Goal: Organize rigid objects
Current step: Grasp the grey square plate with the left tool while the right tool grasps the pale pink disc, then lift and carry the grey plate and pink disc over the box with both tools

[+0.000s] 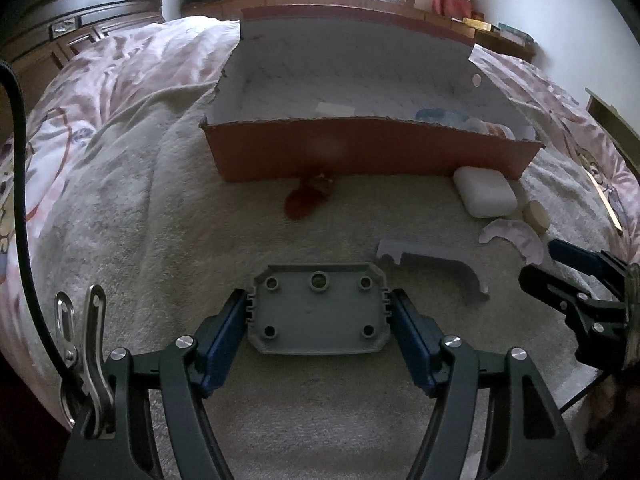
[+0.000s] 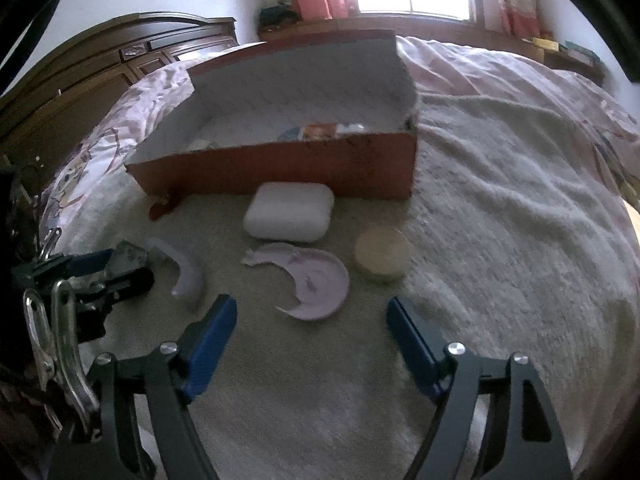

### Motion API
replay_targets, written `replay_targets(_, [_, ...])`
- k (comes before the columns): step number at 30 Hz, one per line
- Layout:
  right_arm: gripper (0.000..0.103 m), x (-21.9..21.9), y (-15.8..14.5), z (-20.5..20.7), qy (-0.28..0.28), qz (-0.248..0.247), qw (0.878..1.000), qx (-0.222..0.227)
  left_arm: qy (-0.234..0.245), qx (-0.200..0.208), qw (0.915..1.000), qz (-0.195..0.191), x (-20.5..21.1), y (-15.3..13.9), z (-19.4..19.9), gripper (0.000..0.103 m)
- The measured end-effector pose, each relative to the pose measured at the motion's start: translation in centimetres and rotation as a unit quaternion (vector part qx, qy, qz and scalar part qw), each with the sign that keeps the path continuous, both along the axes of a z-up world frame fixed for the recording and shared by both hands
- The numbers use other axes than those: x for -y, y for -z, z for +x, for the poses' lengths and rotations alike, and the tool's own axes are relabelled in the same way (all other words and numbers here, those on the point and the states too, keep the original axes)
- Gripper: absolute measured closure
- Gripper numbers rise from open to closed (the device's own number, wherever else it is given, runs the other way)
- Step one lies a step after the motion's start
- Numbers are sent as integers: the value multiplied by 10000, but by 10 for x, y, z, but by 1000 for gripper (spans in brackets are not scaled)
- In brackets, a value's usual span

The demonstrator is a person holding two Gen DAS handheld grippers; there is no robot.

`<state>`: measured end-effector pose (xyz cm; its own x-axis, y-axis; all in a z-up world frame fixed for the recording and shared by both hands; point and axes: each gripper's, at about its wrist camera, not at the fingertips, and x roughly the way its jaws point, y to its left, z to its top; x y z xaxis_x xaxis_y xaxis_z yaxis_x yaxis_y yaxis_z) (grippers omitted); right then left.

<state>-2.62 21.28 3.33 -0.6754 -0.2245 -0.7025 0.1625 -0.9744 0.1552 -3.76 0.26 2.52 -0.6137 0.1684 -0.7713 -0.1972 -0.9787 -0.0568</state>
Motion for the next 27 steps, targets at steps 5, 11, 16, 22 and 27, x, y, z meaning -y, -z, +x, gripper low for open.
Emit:
replay_targets(5, [29, 15, 1, -9, -109, 248, 9996, -50, -64, 5, 10000, 72, 5, 1, 0, 32])
replay_targets(11, [49, 20, 2, -10, -33, 529, 9985, -118, -66, -17, 10000, 46, 5, 2, 0, 31])
replay_targets(16, [62, 13, 1, -9, 65, 458, 9988, -140, -68, -22, 10000, 48, 5, 2, 0, 31])
replay_targets(22, [62, 11, 0, -5, 54, 322, 9993, -168, -69, -4, 9999, 99, 5, 0, 0, 32])
replay_targets(27, [63, 10, -4, 0, 21, 187, 9996, -198, -53, -56, 9998, 199, 8, -5, 1, 31])
